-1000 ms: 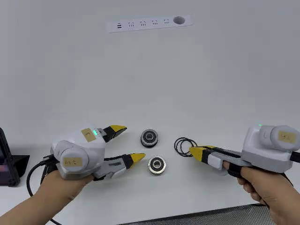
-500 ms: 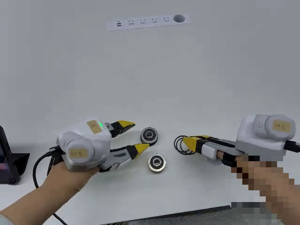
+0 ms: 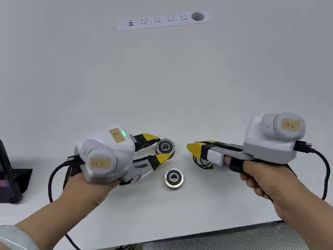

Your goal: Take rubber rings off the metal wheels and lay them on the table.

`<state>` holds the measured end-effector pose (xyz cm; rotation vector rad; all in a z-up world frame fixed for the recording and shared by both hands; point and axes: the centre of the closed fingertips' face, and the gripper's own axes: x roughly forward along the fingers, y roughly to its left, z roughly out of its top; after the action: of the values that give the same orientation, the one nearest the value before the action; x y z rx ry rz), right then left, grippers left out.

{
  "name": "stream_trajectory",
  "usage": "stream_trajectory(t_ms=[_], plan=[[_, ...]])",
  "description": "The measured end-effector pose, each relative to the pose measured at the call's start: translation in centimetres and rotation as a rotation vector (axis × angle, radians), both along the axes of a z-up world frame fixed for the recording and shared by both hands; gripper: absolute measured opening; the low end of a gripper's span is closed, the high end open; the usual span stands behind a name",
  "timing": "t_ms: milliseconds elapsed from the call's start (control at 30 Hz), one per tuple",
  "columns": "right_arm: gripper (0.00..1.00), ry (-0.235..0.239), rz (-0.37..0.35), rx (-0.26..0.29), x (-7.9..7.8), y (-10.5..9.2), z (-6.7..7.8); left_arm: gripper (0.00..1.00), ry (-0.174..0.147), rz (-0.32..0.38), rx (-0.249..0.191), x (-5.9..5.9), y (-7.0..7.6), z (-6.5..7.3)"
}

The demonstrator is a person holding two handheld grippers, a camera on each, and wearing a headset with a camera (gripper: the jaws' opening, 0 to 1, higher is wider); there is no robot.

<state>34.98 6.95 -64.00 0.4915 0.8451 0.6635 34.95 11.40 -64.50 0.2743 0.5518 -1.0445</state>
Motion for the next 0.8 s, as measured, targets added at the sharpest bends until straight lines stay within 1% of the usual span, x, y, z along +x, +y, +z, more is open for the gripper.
stream_trajectory(t_ms=[100,367,633,800], plan=[[0.15,0.006,0.012,0.006,0.0,0.5,-0.3,0.23,0.003,-0.005,0.007,0.0,-0.1,-0.2],[0.16,0.035,0.019,0.045,0.4,1.9,-0.8,0.19,0.007,-0.016,0.026,0.1,-0.3,-0.7],[0.17,0.065,0.027,0.058,0.8,2.7,-1.6,0.15,0.001,-0.017,0.032,0.4,-0.2,-0.7],[0.19,0.076,0.030,0.063,0.9,3.0,-1.9,0.14,-0.004,-0.023,0.032,0.3,-0.2,-0.7]])
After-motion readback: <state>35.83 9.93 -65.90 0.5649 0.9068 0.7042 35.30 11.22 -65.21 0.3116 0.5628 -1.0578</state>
